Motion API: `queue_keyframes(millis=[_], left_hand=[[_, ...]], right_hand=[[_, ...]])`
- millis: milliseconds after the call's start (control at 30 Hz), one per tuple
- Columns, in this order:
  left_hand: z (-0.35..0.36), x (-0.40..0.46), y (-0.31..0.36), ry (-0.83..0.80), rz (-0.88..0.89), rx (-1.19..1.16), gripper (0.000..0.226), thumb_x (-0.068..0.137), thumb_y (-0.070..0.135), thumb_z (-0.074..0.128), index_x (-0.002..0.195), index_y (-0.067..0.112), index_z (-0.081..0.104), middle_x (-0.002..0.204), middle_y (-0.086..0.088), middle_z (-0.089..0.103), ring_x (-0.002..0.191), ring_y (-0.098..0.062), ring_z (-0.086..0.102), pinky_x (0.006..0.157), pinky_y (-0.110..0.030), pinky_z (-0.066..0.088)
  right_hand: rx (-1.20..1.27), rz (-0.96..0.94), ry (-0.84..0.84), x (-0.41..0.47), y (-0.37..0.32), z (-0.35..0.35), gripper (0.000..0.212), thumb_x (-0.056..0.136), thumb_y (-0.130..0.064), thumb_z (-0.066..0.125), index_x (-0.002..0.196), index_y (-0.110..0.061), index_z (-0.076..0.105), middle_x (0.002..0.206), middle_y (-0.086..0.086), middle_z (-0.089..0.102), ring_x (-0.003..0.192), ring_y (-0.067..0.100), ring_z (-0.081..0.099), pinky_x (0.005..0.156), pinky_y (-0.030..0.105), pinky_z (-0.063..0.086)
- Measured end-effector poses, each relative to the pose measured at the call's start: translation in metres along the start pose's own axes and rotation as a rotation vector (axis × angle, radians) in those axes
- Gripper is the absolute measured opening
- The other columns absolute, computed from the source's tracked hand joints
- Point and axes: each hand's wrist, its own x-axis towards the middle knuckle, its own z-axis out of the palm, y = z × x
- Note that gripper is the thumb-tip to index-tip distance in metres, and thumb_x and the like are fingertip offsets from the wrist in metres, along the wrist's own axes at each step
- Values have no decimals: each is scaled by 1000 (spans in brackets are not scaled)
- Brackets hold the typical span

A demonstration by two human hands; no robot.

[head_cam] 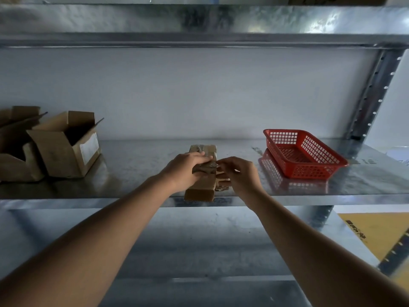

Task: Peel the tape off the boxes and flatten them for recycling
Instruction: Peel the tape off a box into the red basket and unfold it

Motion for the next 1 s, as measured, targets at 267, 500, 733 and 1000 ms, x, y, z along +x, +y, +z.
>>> queue_keyframes(millis=[267,500,733,1000], left_hand=[[-5,-3,-5,-23,-1,-105,63,92,17,77,149,28,53,161,5,43,149,-16,36,118,-23,22],[-6,-1,-6,-36,-10,-100,64,91,17,79,148,29,55,159,8,45,147,-12,38,111,-15,21],[-8,2,-5,-34,3,-90,57,89,13,80,142,24,62,150,4,55,142,-15,47,114,-20,28],[-8,1,-4,-30,6,-95,57,89,12,79,142,24,62,151,5,55,142,-15,47,117,-25,31]], right_hand=[[43,34,-77,7,-4,0,4,96,-1,69,99,-1,70,95,12,72,74,27,77,64,34,63],[37,31,-66,12,3,5,10,97,0,66,91,-7,68,89,6,70,73,29,76,68,45,65],[-360,-131,-83,10,2,20,18,103,0,40,95,-11,53,95,10,61,83,34,65,69,55,60],[-455,-217,-117,7,8,17,11,106,-8,39,97,-13,43,95,9,54,84,30,58,71,53,56]])
